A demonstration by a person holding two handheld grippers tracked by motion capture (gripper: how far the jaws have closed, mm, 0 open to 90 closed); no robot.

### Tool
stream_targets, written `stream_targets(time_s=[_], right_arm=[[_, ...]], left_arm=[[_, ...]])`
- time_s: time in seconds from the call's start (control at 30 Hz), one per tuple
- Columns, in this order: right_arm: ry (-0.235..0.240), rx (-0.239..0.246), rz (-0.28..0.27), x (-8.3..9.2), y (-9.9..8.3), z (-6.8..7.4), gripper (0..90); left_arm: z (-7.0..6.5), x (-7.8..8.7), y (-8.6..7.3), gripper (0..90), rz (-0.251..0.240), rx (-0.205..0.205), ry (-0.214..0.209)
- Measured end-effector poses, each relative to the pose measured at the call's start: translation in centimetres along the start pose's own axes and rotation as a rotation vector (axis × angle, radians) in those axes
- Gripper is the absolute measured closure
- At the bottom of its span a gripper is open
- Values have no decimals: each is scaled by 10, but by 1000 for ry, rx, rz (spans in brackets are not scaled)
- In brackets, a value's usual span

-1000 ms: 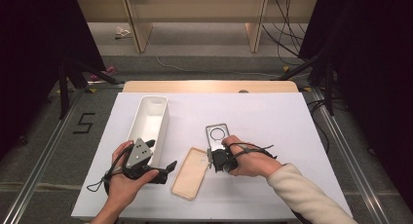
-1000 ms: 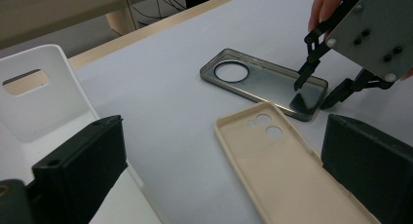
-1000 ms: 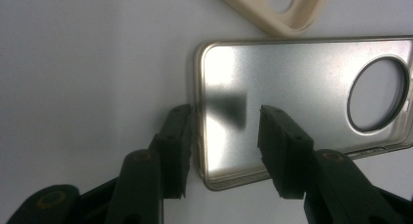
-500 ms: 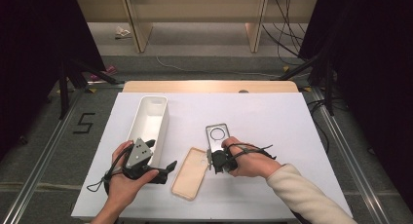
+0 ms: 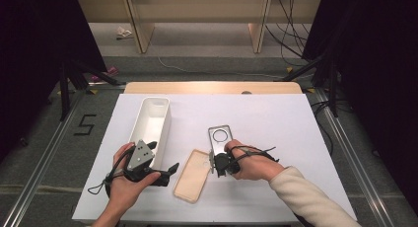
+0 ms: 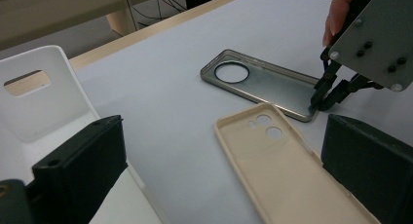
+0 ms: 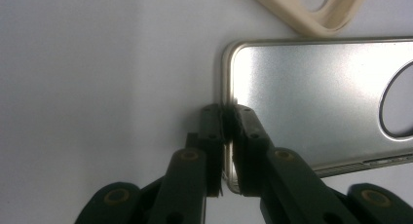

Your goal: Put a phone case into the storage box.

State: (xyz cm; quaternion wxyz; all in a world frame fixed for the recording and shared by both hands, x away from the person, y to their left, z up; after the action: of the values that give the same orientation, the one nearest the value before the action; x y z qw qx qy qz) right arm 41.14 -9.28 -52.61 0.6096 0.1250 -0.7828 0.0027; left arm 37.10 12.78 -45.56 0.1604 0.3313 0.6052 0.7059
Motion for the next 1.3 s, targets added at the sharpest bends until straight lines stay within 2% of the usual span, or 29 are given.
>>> stream_targets(time_s=[0.67, 0.97, 1.3], right_arm=[[-5, -2, 0, 0, 0, 0, 870], [-3, -31, -24, 1, 0, 1, 887], [-49, -22, -49, 11, -3, -1, 891]], left_arm=[[0, 0, 0, 19, -1, -2, 2], [1, 1, 1, 19, -4, 1, 2], [1, 1, 1, 21, -9, 4, 4]])
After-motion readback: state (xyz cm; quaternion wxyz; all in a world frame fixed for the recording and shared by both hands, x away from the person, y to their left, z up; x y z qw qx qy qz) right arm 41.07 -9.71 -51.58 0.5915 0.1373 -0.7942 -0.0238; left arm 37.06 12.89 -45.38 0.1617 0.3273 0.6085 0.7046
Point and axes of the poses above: each handheld gripper's, and its own axes: x roughly backward along the jaws, y roughly out of its top, z roughly to its left, the point moved 7 cm from there along -x, roughly forward along the jaws, and after that the axes turned 10 degrees about -z, right-handed, at the moved point
